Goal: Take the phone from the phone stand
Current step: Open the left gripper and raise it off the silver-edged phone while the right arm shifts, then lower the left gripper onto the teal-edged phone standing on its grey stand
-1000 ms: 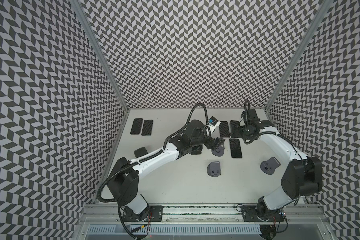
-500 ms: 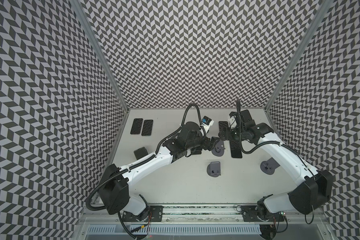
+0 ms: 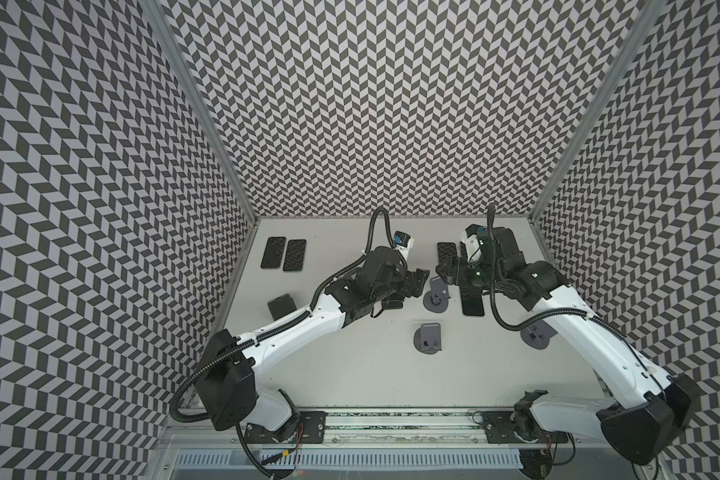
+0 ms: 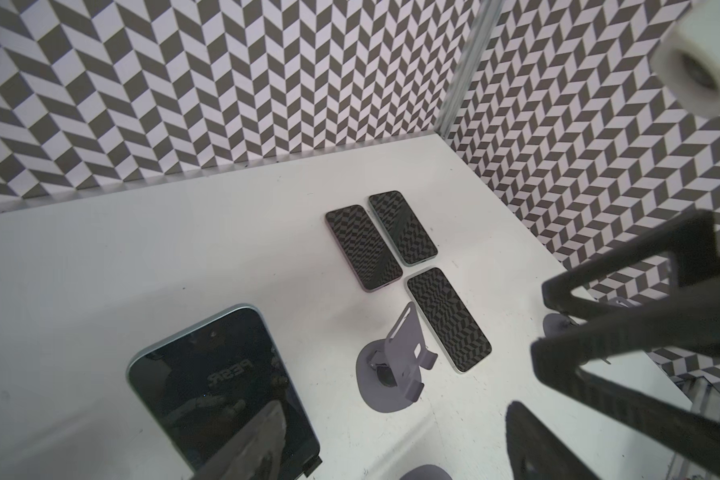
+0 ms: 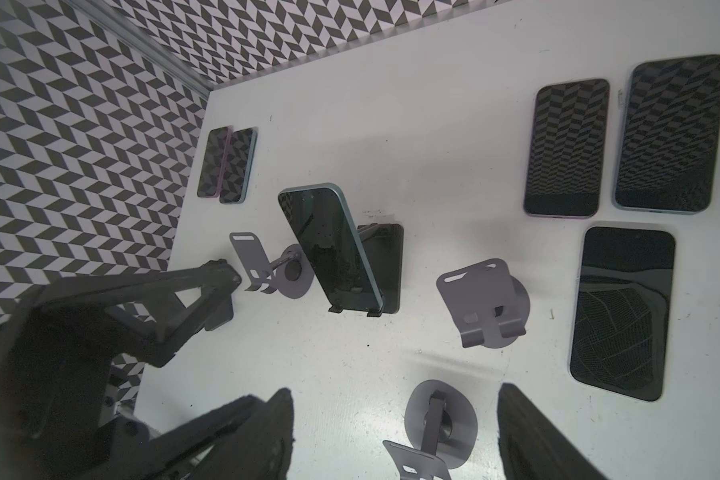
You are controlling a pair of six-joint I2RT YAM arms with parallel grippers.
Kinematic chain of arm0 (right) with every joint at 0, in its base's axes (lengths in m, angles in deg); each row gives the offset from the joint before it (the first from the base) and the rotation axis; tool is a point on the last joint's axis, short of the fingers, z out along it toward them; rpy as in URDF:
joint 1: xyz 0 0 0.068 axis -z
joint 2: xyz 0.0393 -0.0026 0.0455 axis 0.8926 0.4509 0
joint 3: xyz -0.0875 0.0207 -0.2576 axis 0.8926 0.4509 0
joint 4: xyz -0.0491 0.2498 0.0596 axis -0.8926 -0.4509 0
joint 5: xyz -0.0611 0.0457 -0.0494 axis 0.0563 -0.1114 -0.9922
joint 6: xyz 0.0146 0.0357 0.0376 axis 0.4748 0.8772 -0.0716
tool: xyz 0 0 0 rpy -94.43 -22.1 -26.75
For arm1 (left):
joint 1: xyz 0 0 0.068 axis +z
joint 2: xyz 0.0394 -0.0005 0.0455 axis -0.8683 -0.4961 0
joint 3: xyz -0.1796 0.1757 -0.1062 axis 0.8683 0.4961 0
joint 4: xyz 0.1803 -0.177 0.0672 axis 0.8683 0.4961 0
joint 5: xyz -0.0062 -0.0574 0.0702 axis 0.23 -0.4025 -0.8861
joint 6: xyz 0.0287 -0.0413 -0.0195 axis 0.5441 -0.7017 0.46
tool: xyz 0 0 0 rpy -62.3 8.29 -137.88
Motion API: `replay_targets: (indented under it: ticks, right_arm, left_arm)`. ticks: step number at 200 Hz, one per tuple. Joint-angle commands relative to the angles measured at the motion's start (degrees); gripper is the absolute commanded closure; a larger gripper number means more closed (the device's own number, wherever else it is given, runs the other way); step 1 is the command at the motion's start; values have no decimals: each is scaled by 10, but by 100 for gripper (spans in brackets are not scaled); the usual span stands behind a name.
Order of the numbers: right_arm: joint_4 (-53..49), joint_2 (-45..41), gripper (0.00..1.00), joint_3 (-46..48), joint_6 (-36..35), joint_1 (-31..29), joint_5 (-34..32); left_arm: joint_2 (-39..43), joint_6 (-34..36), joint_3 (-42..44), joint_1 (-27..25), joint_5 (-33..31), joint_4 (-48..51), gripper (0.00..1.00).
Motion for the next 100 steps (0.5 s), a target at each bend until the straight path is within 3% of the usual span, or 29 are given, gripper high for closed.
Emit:
replay_targets:
  ticks: [1, 100]
  right_arm:
    - [43, -16, 25, 14, 16, -9, 27]
    - [53, -15, 37, 27, 9, -14, 54]
  left_arm:
    - [9, -30, -18, -3, -48, 19, 16]
    - [-21, -71, -29, -2, -115, 37, 16]
